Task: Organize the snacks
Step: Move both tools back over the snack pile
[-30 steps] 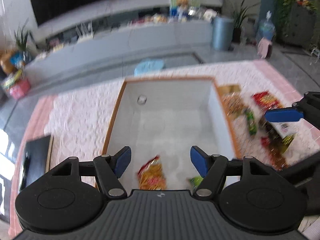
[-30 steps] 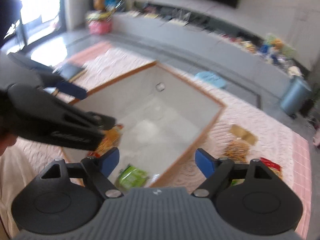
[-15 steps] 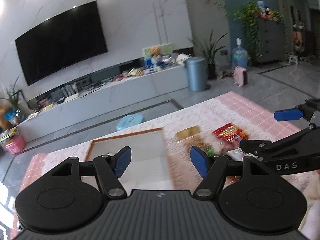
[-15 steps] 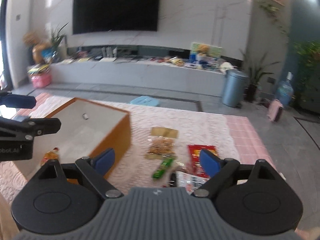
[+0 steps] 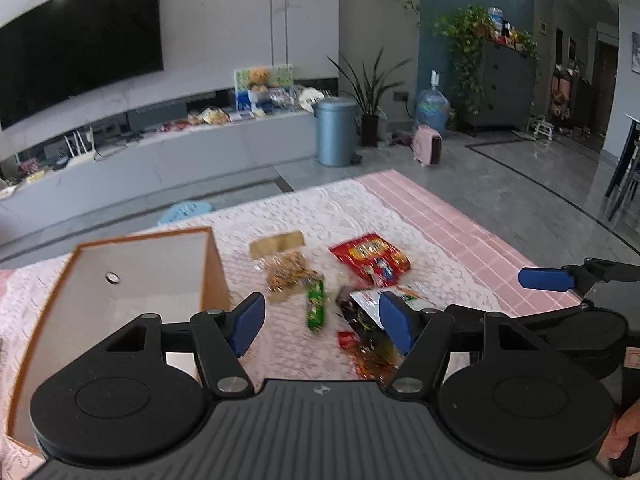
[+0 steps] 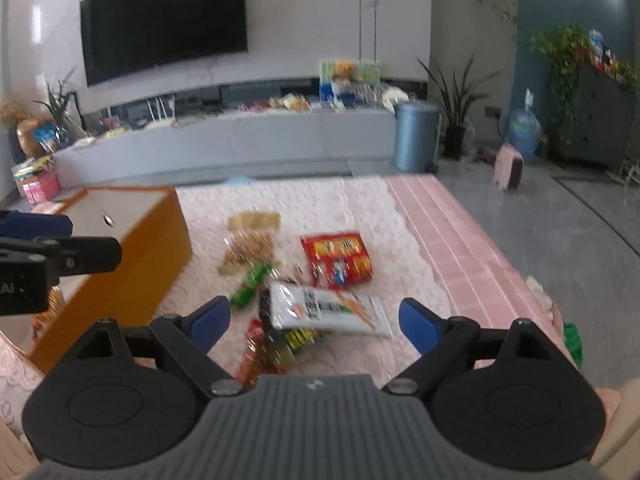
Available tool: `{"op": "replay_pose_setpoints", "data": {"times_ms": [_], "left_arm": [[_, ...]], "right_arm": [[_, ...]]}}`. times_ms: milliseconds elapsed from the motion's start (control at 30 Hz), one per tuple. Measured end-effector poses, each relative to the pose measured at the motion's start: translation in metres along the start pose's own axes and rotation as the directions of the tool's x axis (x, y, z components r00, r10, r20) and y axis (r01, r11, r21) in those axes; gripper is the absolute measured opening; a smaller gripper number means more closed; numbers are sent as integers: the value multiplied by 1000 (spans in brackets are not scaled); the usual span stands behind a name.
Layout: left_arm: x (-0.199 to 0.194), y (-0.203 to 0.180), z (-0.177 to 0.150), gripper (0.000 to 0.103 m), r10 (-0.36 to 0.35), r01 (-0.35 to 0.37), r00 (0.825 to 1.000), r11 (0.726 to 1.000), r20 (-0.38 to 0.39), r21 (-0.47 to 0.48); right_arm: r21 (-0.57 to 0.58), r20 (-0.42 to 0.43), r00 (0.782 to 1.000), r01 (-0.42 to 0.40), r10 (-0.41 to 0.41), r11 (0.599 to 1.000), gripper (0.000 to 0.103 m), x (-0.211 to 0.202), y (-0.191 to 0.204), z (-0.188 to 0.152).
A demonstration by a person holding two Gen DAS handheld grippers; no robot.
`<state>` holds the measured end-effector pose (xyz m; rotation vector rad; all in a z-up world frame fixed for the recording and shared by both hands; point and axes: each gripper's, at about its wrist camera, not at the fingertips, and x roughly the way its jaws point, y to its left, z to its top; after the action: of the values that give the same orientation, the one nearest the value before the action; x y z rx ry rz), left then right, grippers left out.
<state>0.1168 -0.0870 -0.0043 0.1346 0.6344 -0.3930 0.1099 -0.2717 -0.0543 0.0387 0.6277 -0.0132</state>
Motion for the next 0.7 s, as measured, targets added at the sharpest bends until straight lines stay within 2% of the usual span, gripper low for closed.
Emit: {"op": "replay_pose_setpoints", "data": {"times_ms": [167, 233, 467, 567, 633, 700], "left_arm": [[17, -2, -4, 74, -62, 60, 994, 998, -91, -34], [24, -2, -7, 74, -76, 71, 990, 996, -117, -48], [52, -3, -16, 74, -96, 84, 981, 994, -170, -74], [67, -2, -17, 74, -97, 80, 976, 993, -196, -91], [75, -1, -18, 75, -105, 85, 972, 991, -209, -102], [83, -2, -18, 74, -119, 99, 968, 990, -219, -101]], "right_arm": [[43, -53, 999, 4, -2, 999, 83, 17, -18, -9], [63, -79, 997, 11, -6, 998, 75, 25, -24, -12], [144, -162, 987, 27, -4, 989, 73, 56, -44, -24], [163, -182, 983, 15, 15, 987, 70, 69, -47, -26], [171, -192, 981, 4, 29, 985, 64, 76, -47, -25], [182, -187, 981, -7, 42, 983, 64, 82, -48, -23]]}}
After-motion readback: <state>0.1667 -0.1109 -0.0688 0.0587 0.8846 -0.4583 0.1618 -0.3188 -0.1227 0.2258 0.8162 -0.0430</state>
